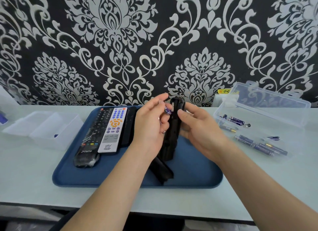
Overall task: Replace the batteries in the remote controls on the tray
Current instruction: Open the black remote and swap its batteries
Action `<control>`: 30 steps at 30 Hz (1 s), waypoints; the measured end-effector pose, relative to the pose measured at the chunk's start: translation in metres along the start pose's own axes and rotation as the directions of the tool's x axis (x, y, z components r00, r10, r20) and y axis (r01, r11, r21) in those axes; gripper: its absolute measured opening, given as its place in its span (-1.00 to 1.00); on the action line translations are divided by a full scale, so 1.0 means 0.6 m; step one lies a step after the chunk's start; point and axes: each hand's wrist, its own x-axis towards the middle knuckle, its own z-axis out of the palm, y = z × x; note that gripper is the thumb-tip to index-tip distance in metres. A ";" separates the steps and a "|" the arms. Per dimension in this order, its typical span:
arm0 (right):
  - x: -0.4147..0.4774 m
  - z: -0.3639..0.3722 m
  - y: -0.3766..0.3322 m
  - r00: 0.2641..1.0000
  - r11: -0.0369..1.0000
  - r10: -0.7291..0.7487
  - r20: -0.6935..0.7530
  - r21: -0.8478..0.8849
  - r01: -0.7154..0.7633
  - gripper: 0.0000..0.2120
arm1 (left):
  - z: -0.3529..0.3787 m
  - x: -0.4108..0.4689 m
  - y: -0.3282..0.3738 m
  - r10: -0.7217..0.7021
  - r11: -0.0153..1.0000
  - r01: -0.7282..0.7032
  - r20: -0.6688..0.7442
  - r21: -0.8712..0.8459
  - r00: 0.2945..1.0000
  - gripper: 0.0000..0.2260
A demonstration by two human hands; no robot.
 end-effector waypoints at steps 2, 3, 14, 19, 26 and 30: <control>0.004 0.004 -0.001 0.995 0.995 -0.037 -0.092 -0.092 0.029 -0.76 | -0.001 0.000 0.009 -0.175 0.969 0.171 -0.005 -0.178 0.985 -0.83; 0.005 0.009 -0.005 0.988 0.990 -0.060 -0.140 -0.136 0.041 -0.77 | -0.004 -0.002 0.014 -0.216 0.952 0.212 0.006 -0.219 0.976 -0.84; 0.062 0.204 -0.040 0.993 0.954 0.114 0.026 0.274 -0.117 -0.92 | -0.192 0.018 0.170 0.362 0.857 -0.205 -0.270 0.473 0.892 -0.64; 0.087 0.294 -0.002 0.974 0.879 0.209 0.086 0.419 -0.226 -0.92 | -0.313 0.046 0.197 0.521 0.445 -0.003 -0.256 0.896 0.814 -0.58; 0.108 0.317 0.027 0.967 0.830 0.251 -0.032 0.521 -0.198 -0.66 | -0.334 0.037 0.198 0.505 0.378 -0.032 -0.177 0.925 0.845 -0.73; 0.119 0.290 0.007 0.949 0.735 0.261 -0.179 0.674 -0.075 -0.68 | -0.277 -0.009 0.216 -0.013 0.722 0.026 -0.023 0.691 1.000 -0.87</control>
